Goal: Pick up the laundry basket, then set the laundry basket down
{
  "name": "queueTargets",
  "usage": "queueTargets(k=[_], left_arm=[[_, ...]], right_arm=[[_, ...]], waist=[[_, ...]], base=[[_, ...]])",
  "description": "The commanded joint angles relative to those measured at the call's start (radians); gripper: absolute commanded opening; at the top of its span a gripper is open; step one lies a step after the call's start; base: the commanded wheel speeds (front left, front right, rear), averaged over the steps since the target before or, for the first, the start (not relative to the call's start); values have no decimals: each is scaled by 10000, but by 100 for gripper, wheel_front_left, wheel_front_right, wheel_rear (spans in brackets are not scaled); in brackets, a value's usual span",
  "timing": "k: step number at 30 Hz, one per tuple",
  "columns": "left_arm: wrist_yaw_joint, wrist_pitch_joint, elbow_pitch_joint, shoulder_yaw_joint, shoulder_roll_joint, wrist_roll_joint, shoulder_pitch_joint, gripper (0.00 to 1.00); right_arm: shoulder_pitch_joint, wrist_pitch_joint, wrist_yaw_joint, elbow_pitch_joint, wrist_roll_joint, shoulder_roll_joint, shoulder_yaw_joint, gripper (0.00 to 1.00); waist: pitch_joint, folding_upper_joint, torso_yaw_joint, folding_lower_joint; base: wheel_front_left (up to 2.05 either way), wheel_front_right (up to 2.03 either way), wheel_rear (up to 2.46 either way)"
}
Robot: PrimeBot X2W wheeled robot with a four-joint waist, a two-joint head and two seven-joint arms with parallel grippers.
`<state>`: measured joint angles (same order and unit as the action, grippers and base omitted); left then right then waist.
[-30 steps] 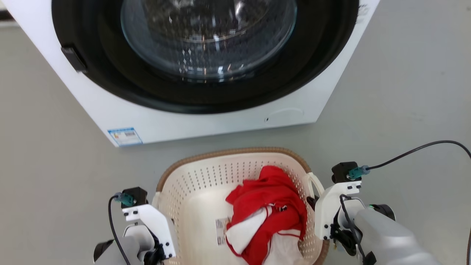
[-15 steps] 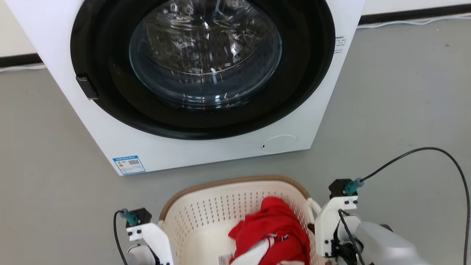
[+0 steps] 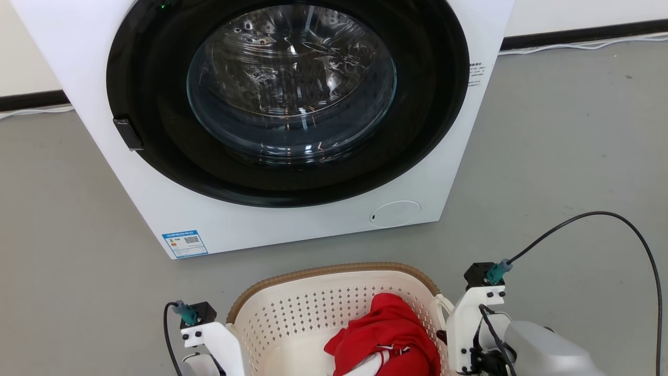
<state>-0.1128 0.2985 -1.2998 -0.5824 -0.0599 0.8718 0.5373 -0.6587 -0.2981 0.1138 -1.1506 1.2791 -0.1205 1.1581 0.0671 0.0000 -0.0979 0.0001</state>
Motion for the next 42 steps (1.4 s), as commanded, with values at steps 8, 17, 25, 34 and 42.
queueTargets(k=[8,17,25,34,42], left_arm=[[-116,-25,141,83,77,68,70,0],[-131,-178,118,28,60,106,114,0],[-144,-237,106,-13,60,165,158,0],[-152,-374,99,-58,60,210,193,0],[-147,-543,95,-80,52,233,286,0]], right_arm=[[-271,271,169,369,166,78,236,0],[-295,338,169,385,339,63,452,0],[-354,345,169,419,450,47,616,0],[-402,430,169,452,522,78,772,0],[-499,806,169,467,512,82,853,0]], waist=[[21,0,-24,0],[30,0,-35,0],[61,0,-44,0],[100,0,-37,0],[326,0,-25,0]], base=[[0,0,0],[0,0,0],[0,0,0],[0,0,0],[0,0,0]])
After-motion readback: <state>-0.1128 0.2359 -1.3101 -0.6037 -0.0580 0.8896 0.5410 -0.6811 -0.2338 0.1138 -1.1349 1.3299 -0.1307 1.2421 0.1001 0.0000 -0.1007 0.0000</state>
